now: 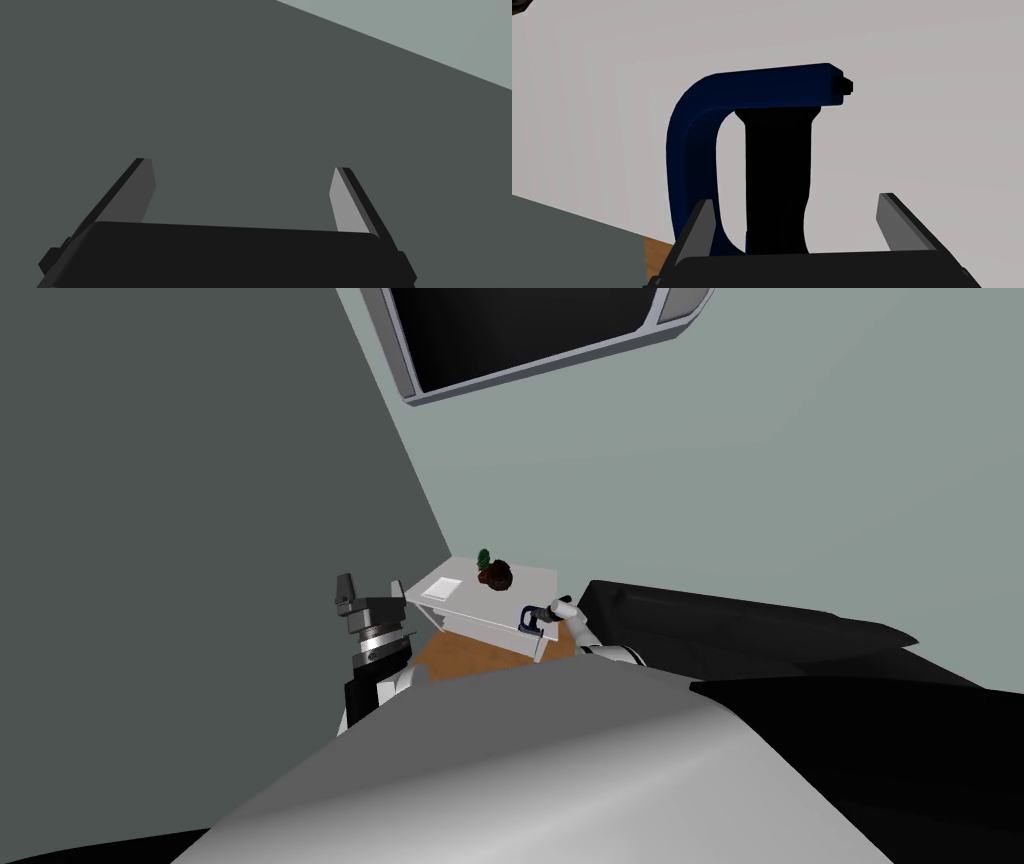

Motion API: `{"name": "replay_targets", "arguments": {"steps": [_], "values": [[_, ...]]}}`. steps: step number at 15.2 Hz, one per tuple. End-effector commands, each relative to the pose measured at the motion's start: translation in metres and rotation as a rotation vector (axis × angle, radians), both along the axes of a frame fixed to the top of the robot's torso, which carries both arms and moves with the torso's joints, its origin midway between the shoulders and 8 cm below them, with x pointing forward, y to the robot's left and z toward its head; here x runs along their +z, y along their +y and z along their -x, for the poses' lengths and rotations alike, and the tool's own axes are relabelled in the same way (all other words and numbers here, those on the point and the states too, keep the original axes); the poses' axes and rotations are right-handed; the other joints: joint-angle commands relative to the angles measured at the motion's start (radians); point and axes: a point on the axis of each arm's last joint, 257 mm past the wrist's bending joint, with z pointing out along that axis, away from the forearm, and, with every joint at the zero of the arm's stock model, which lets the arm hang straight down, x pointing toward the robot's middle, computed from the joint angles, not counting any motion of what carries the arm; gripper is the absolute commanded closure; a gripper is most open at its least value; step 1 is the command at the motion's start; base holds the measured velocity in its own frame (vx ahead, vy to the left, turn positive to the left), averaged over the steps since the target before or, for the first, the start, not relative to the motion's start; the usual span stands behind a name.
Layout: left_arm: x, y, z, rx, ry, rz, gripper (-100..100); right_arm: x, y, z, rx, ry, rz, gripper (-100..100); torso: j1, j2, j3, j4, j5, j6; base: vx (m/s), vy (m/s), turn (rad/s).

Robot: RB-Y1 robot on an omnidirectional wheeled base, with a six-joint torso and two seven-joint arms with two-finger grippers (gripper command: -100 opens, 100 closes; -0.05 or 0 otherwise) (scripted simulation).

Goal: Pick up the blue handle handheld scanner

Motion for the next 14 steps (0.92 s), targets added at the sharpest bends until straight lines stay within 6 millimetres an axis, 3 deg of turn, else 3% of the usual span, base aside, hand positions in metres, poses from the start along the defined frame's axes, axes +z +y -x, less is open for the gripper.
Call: {"name": "replay_targets", "arguments": {"steps": [1,4,14], "values": [[0.0,0.0,0.0,0.0,0.0,0.0,0,-0.002,0.01,0.006,-0.016,0.041,-0.034,-100,0.0,0.0,0.0,0.0,0.0,0.0,0.007,0.009,0.03],[0.0,0.0,0.0,0.0,0.0,0.0,0,-0.008,0.004,0.003,-0.062,0.038,-0.033,-100,0.0,0.0,0.0,0.0,0.0,0.0,-0.004,-0.006,0.132],[0.0,0.0,0.0,0.0,0.0,0.0,0,-0.023,-0.011,-0.005,-0.219,0.035,-0.036,-100,-0.008,0.005,0.003,0.001,-0.002,0.0,-0.058,-0.09,0.264]]}}
